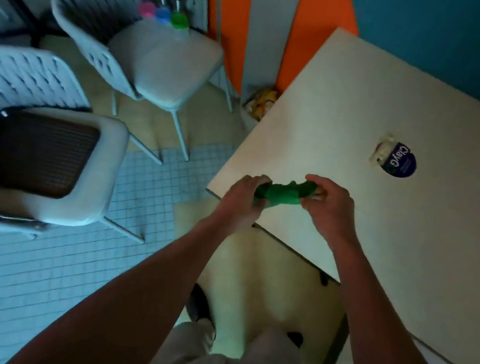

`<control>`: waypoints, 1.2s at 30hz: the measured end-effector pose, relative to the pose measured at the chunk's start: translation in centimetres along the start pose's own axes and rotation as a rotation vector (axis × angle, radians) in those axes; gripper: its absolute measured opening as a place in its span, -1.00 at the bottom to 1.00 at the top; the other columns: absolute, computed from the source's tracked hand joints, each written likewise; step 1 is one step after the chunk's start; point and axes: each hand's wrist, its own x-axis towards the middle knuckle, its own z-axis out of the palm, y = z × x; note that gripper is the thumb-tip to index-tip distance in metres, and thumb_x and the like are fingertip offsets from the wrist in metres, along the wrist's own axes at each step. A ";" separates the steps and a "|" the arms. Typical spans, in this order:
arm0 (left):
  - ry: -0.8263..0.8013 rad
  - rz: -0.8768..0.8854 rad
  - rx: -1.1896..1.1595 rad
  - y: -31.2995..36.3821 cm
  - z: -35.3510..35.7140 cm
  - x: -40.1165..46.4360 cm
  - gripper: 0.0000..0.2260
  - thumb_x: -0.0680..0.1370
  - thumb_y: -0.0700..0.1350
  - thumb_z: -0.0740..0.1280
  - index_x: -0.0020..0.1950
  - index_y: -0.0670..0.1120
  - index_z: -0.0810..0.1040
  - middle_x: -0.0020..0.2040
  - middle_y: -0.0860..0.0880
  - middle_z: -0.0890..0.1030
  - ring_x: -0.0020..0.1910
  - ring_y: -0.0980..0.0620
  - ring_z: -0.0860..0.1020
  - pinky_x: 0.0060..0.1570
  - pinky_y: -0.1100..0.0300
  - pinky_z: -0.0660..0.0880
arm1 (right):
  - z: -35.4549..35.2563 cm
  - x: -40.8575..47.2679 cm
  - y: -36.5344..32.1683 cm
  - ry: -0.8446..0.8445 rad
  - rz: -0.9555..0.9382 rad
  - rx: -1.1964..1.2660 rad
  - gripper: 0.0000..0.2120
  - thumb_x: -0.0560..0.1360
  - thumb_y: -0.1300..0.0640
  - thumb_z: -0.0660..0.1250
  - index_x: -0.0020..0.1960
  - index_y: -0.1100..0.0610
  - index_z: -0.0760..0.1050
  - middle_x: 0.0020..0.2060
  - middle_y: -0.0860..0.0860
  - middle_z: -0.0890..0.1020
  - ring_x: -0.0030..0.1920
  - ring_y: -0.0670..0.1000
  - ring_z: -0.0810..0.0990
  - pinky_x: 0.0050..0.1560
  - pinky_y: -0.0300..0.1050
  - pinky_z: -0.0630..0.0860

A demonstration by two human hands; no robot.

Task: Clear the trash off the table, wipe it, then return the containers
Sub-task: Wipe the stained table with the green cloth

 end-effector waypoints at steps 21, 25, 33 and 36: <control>0.599 -0.533 -0.333 -26.7 -22.5 -5.4 -0.86 0.65 -0.02 0.26 0.18 0.00 0.40 -0.09 -0.04 0.59 -0.19 -0.02 0.58 -0.21 0.01 0.56 | 37.7 9.6 -17.4 -0.786 -0.070 0.021 -0.81 0.60 0.08 0.28 0.21 0.02 0.42 0.04 0.09 0.62 0.01 0.05 0.63 0.03 -0.04 0.55; 0.657 -0.670 -0.353 -30.5 -25.1 -3.8 -0.86 0.68 -0.01 0.22 0.20 0.00 0.38 -0.09 -0.03 0.58 -0.23 0.07 0.57 -0.24 0.10 0.52 | 43.9 11.8 -20.6 -0.861 -0.005 -0.039 -0.81 0.63 0.05 0.23 0.23 -0.02 0.38 0.04 0.06 0.60 0.02 0.04 0.63 -0.05 -0.10 0.55; 0.819 -0.958 -0.392 -39.0 -28.9 1.1 -0.88 0.67 0.02 0.22 0.12 0.00 0.38 0.04 -0.05 0.57 0.00 -0.05 0.55 -0.09 0.08 0.42 | 54.9 15.5 -24.9 -1.022 0.080 -0.055 -0.41 0.45 0.18 0.48 0.39 -0.01 0.32 0.04 -0.09 0.53 0.06 -0.04 0.60 0.03 -0.03 0.65; 0.815 -1.000 -0.366 -42.7 -29.6 2.1 -0.84 0.66 0.00 0.23 0.13 -0.07 0.41 0.08 -0.09 0.56 0.04 -0.07 0.53 -0.05 0.09 0.38 | 59.1 16.6 -25.0 -0.998 0.101 -0.084 -0.40 0.44 0.25 0.47 0.40 -0.02 0.33 0.12 0.02 0.54 0.07 0.01 0.61 0.00 -0.06 0.65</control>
